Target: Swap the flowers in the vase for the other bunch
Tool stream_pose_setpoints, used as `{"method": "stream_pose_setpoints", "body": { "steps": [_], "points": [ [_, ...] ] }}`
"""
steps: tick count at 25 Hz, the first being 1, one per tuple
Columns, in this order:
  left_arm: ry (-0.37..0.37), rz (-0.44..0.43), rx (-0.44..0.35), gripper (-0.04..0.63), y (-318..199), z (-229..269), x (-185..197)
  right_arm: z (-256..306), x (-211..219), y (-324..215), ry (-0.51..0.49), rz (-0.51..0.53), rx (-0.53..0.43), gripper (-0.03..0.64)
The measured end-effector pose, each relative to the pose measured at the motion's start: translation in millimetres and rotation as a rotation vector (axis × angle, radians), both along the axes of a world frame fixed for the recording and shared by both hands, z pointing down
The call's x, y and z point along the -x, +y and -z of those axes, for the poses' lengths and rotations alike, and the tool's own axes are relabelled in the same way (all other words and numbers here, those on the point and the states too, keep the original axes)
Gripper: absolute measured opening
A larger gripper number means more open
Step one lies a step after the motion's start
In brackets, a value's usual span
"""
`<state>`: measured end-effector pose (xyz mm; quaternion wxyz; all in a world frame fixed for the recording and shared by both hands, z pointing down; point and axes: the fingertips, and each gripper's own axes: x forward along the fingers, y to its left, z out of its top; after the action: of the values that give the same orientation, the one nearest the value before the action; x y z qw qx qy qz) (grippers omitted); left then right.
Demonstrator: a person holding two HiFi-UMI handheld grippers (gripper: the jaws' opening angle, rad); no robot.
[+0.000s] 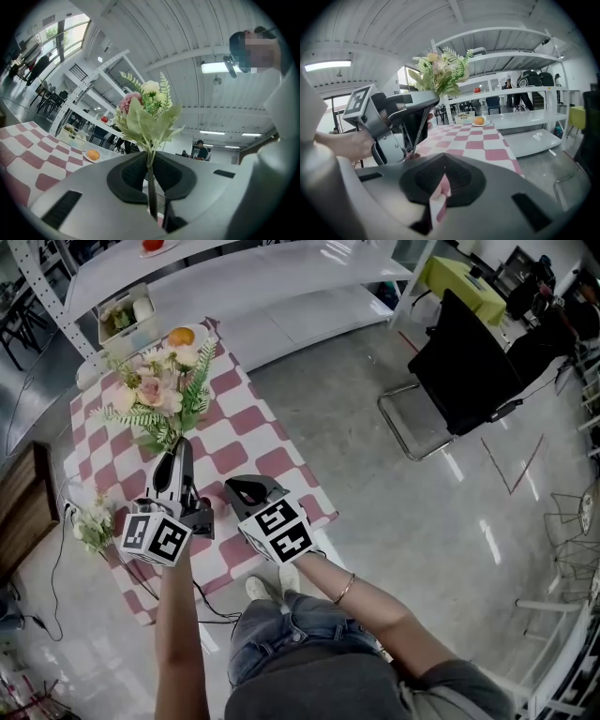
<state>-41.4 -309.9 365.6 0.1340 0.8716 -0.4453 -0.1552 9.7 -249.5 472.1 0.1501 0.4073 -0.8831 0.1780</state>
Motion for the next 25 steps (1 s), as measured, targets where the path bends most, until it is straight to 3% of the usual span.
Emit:
{"method": "stream_pose_setpoints", "body": {
  "steps": [25],
  "points": [
    [-0.128, 0.042, 0.019, 0.046, 23.9, -16.9, -0.5, -6.3, 6.0, 10.0, 0.013, 0.019, 0.012, 0.010]
  ]
}}
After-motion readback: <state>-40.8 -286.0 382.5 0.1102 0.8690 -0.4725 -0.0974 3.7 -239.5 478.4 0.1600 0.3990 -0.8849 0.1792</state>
